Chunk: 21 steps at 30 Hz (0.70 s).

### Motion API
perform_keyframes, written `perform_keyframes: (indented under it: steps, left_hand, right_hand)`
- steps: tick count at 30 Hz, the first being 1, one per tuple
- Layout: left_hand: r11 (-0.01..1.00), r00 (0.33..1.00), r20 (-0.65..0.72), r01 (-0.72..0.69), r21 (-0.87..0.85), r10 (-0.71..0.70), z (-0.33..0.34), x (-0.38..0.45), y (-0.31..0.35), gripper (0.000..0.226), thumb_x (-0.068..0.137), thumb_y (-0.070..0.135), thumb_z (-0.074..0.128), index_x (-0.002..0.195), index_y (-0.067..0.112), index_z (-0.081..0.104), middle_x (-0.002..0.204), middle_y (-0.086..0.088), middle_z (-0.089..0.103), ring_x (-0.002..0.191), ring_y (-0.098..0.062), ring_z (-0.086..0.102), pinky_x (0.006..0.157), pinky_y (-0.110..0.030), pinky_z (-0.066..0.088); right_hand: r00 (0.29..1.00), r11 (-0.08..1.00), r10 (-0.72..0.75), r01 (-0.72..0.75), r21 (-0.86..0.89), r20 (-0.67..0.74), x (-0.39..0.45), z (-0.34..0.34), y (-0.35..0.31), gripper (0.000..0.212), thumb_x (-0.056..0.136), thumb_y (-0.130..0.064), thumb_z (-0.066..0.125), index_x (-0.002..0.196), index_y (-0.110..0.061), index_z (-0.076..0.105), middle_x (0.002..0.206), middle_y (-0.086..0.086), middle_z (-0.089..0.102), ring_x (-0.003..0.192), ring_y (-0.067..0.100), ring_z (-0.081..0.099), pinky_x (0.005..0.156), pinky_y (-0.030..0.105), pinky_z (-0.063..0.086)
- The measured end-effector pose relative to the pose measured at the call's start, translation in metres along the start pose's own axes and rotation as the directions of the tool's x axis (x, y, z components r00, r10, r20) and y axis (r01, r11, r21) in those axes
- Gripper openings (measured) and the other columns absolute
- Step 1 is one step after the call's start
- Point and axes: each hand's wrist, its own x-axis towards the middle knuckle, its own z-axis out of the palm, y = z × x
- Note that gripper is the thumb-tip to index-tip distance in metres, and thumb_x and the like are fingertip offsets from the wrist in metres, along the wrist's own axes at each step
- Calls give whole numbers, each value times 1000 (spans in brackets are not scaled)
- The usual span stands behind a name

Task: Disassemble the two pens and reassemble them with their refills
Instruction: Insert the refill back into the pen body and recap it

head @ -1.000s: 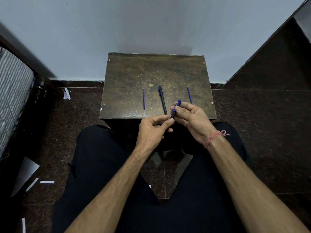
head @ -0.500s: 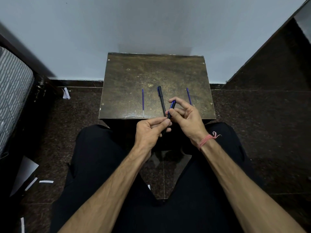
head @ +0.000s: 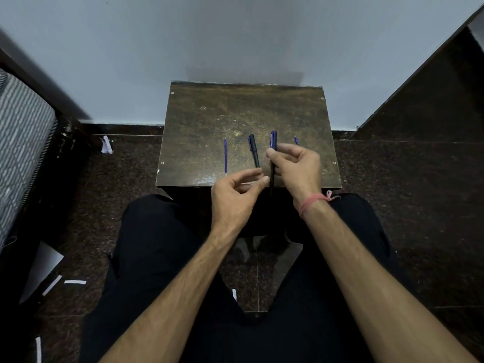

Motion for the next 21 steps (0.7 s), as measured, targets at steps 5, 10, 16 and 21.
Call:
perform_keyframes:
  steps: [5, 10, 16, 21]
  left_hand:
    - [988, 978, -207, -5, 156, 37, -11, 10, -1, 21, 90, 36, 94, 109, 32, 89, 87, 25, 82, 62, 8, 68, 66, -11, 55]
    - [986, 970, -242, 35, 161, 5, -12, 12, -3, 17, 90, 35, 92, 106, 32, 89, 83, 30, 80, 57, 8, 64, 62, -8, 49]
    - [988, 979, -203, 38, 152, -6, -8, 11, -5, 16, 90, 31, 92, 106, 31, 90, 86, 20, 83, 52, 7, 60, 61, -13, 52]
    - [989, 979, -204, 54, 140, -24, -7, 11, -6, 15, 90, 31, 92, 106, 30, 90, 86, 21, 83, 55, 7, 62, 63, -14, 54]
  right_hand:
    - [976, 844, -197, 123, -521, -89, 35, 12, -8, 24, 83, -40, 92, 103, -28, 87, 90, -11, 84, 87, 3, 78, 95, 28, 61]
    - [968, 772, -227, 112, -625, -106, 48, 23, 3, 32, 78, -42, 93, 106, -30, 85, 79, -19, 79, 87, 2, 75, 83, 20, 52]
    - [951, 735, -297, 168, -657, -89, 49, 32, 5, 27, 78, -41, 93, 97, -28, 80, 80, -15, 80, 88, 9, 78, 79, 22, 50]
    - [952, 740, -296, 178, -649, -77, 44, 32, 3, 26, 79, -42, 92, 96, -27, 79, 85, -11, 82, 89, 11, 78, 85, 29, 57]
